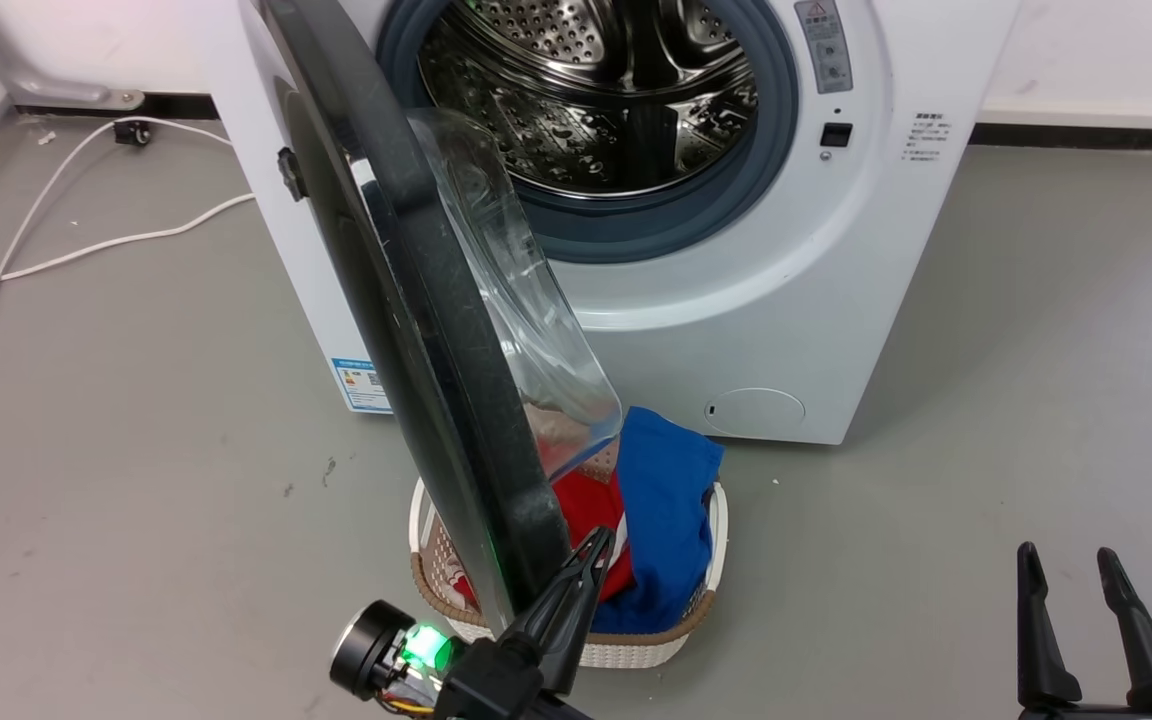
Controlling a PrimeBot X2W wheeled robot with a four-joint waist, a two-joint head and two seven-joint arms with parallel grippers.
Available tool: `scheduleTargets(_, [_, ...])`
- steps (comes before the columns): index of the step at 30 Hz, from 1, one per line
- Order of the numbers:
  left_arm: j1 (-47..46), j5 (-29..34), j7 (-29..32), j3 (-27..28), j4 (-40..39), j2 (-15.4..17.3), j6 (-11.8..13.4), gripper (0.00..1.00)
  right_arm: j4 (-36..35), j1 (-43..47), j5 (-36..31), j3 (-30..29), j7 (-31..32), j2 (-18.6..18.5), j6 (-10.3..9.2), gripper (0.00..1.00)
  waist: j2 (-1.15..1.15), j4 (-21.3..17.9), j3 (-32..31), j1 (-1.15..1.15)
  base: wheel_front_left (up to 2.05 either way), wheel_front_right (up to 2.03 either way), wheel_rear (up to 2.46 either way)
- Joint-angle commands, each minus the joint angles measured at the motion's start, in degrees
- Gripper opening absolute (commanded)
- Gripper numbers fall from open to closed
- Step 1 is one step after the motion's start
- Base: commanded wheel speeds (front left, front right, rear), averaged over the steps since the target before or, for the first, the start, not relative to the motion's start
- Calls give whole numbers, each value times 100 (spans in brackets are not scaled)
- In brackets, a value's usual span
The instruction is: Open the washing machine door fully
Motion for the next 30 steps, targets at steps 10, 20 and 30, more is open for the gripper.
scheduleTargets(10, [376,-89,12,605,-137,133,327,0,40,143,100,20,-14,10,1,100,0,220,-138,0,0,0,0])
scheduleTargets(20, [777,-138,7,1130,-375,240,541,0,77,201,141,15,-14,9,1,100,0,461,-200,0,0,0,0])
scheduleTargets(30, [1038,-227,6,1846,-516,377,731,0,96,255,145,2,-13,9,1,100,0,665,-201,0,0,0,0])
